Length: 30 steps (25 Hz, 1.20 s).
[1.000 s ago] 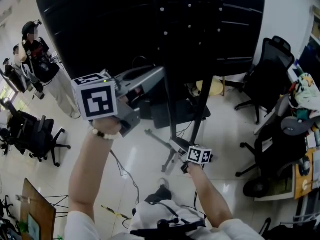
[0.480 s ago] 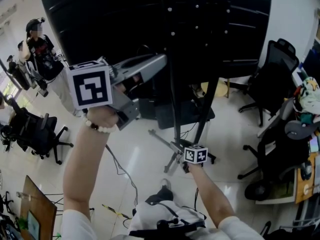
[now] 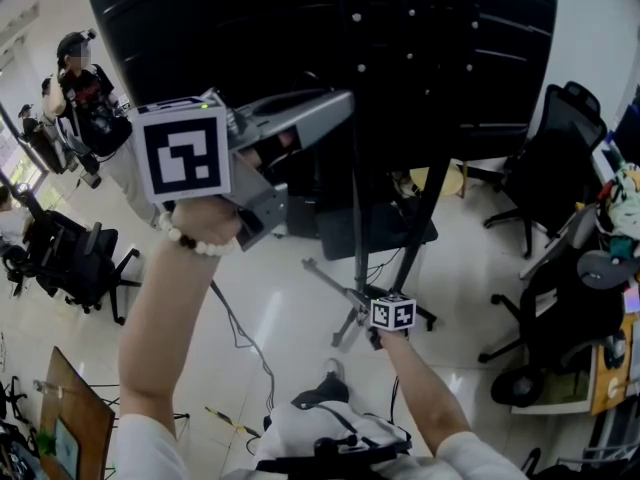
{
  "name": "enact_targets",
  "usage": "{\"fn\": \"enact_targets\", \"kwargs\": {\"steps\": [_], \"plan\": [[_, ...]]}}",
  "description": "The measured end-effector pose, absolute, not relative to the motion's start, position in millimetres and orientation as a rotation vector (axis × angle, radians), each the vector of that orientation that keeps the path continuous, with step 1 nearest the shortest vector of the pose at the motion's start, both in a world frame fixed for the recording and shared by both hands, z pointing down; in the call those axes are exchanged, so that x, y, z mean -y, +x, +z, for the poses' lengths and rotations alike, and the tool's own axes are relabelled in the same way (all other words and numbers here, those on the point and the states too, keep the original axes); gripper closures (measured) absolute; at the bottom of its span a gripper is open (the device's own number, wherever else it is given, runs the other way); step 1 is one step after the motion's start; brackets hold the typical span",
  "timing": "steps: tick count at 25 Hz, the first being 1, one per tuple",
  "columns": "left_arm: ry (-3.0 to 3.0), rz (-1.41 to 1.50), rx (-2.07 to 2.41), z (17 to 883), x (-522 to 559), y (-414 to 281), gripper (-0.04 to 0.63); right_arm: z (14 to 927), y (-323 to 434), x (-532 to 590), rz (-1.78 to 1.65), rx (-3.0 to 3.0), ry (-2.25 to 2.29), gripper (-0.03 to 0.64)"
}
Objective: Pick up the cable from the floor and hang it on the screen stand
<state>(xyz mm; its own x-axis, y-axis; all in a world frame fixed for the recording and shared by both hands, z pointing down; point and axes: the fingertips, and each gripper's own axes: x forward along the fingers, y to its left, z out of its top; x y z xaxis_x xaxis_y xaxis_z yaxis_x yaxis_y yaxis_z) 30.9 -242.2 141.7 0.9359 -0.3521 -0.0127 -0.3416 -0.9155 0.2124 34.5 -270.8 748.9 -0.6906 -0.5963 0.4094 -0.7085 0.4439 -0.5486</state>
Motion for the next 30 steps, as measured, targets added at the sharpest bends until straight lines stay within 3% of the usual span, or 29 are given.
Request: {"fn": "enact_targets", "kwargs": {"steps": [2,4,6,14,30], "plan": [[2.888,-0.077,0.513,143.5,240.2,33.4,0.580,753.1,35.2,270.6,1.061,2.531,1.166,0.412],[2.886,-0.080,0.502,143.7,242.8,33.0,0.578,752.9,37.6,274.0,1.033,2.522,1.200,0.535],[2.885,-0.074,0.509,140.8,254.2,27.0,0.579,748.8,36.6,281.1,1.008,2.512,1.220,0.595],[2.833,0.132,0.809,198.4,298.6,-14.4,0.580,713.9,65.5,276.1,0.901,2.527,1.264,0.597],[2.686,0.320,0.882,333.1,263.8,-10.6,0.580,519.6,114.8,314.4,0.652,2.528,1.273,0.598]]}}
